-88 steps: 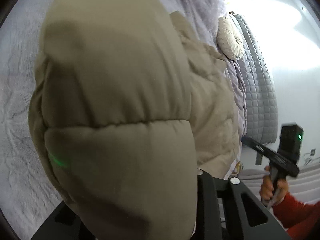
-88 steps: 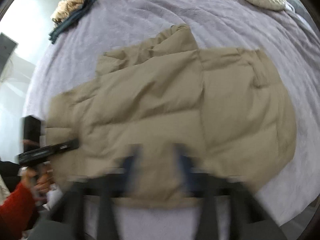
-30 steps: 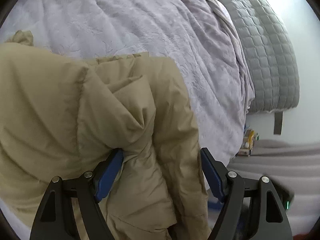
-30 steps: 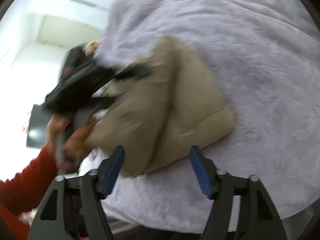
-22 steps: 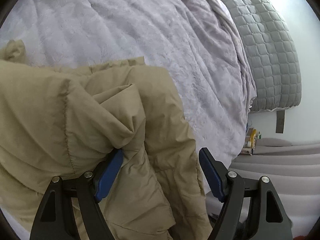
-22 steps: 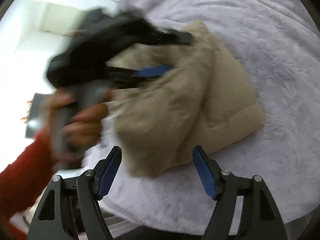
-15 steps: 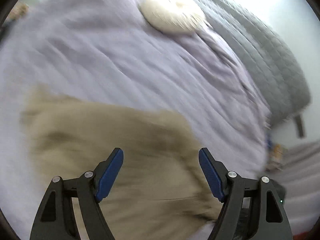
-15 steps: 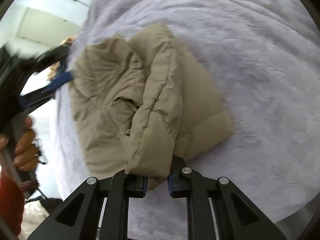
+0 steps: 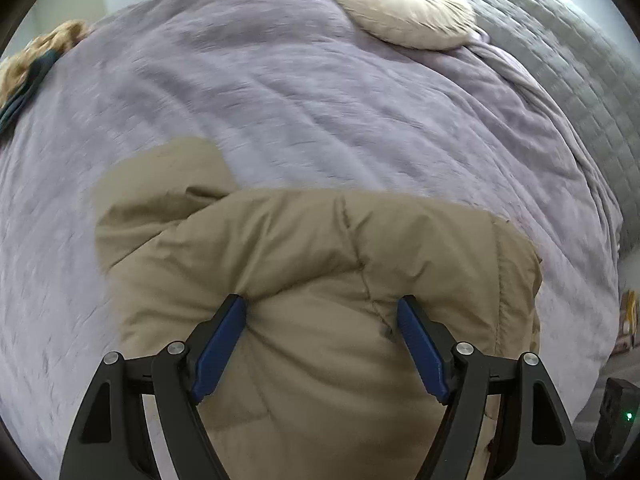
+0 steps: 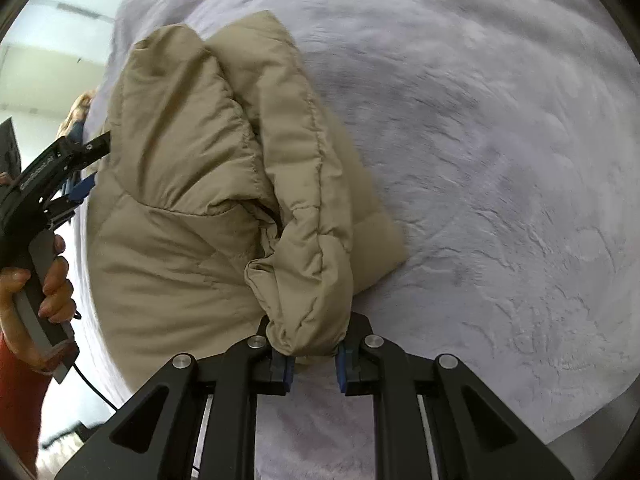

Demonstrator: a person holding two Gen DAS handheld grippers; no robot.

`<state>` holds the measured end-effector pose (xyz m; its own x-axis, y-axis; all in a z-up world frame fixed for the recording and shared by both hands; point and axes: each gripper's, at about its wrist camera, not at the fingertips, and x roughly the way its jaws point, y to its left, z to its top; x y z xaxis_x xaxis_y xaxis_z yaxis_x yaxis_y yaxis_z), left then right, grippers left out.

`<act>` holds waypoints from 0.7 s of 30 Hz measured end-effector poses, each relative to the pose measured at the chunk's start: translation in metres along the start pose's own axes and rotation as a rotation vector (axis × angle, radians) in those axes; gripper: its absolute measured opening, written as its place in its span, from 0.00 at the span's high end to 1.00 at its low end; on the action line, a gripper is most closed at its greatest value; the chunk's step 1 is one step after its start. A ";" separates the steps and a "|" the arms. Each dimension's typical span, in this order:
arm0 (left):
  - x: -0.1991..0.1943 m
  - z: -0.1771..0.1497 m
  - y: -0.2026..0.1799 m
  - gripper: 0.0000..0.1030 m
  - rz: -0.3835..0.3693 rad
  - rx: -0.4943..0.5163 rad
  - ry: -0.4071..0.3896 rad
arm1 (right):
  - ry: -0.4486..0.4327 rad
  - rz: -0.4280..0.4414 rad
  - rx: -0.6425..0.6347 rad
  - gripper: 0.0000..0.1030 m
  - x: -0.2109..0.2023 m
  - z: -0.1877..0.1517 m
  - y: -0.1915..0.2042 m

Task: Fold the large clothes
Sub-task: 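Hold the jacket fold with the right tool while the left tool presses it flat, then open the right tool and release the fold onto the jacket bundle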

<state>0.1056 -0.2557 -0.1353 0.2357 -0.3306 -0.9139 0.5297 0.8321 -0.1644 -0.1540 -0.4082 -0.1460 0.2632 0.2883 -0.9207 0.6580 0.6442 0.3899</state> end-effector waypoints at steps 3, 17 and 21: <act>0.014 0.006 -0.018 0.24 0.011 0.047 -0.001 | 0.002 0.006 0.041 0.80 0.007 0.005 -0.016; 0.010 0.004 -0.013 0.24 0.071 0.039 0.026 | -0.056 -0.061 0.001 0.71 -0.044 0.014 -0.002; 0.006 0.003 -0.010 0.24 0.082 0.019 0.031 | -0.098 -0.067 -0.013 0.71 -0.063 0.018 0.005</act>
<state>0.1040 -0.2676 -0.1377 0.2533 -0.2475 -0.9352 0.5252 0.8470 -0.0819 -0.1548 -0.4357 -0.0862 0.2876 0.1741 -0.9418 0.6670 0.6693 0.3274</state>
